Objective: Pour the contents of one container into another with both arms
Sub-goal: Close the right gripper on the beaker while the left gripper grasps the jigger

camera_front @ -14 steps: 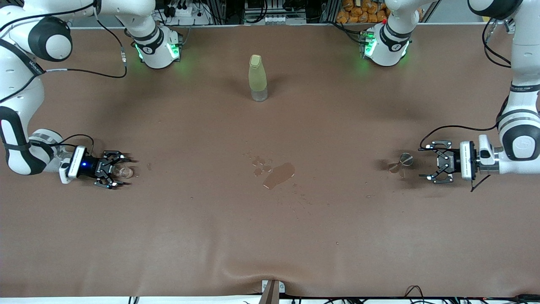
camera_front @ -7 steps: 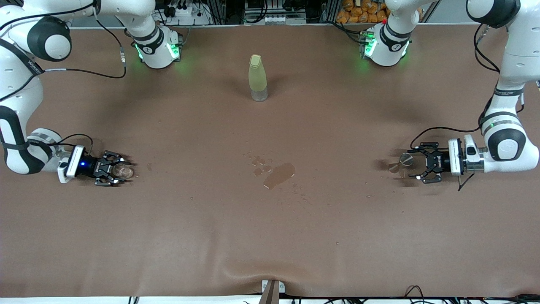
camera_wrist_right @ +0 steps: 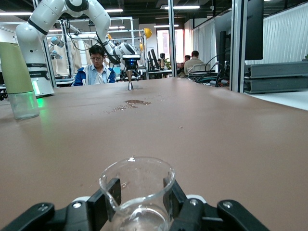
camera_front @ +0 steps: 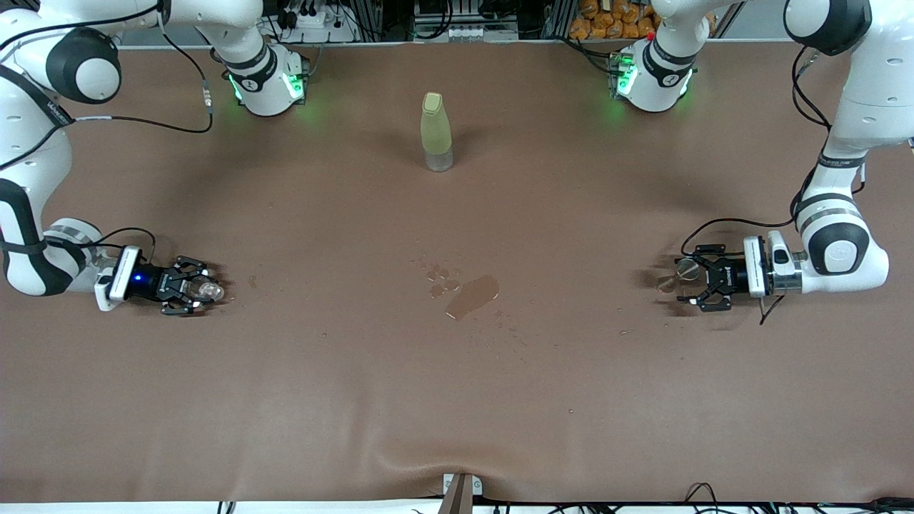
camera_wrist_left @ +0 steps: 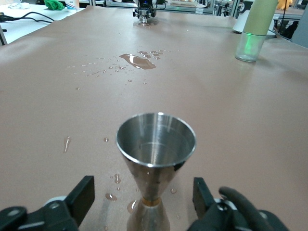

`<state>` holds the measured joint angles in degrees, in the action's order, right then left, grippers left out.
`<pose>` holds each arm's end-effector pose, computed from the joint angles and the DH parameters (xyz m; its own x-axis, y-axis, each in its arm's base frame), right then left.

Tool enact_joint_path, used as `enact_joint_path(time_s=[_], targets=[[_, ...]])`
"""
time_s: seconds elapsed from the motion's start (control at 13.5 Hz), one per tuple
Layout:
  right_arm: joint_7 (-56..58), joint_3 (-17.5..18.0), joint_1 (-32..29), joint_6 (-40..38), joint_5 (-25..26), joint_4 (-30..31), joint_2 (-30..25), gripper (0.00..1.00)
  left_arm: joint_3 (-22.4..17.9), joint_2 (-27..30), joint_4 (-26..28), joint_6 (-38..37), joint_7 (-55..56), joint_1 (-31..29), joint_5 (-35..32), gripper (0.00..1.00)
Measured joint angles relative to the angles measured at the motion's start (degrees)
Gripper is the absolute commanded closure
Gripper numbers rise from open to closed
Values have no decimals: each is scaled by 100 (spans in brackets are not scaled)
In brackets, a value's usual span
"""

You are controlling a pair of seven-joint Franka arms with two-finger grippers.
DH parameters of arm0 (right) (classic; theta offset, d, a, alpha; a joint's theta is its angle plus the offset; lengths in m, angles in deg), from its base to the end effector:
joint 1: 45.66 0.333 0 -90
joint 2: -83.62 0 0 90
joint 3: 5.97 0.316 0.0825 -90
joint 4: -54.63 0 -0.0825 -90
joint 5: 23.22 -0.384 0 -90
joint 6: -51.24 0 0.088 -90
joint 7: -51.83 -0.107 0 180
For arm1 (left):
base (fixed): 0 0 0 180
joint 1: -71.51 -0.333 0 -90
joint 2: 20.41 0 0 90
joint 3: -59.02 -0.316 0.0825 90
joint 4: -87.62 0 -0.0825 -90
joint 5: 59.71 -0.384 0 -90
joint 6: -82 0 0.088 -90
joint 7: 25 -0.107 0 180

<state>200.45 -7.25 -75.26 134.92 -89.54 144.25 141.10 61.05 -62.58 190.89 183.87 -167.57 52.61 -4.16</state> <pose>0.5611 -0.2105 0.0650 0.0465 0.1370 0.9895 0.9921 -0.1221 -0.0297 0.5764 0.1006 0.1275 0.0371 -0.4679 0.8830 -0.9962 0.0525 0.0697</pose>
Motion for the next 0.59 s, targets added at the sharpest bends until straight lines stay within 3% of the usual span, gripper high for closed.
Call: enact_joint_path(time_s=[0.3,0.59], targets=[[-38,388,88,37,-253,-86,-39,97,3,-98,0,25,-21,5,104,24],[-588,549,657,508,-586,-177,-345,100,8,-98,-10,25,-22,8,120,28]])
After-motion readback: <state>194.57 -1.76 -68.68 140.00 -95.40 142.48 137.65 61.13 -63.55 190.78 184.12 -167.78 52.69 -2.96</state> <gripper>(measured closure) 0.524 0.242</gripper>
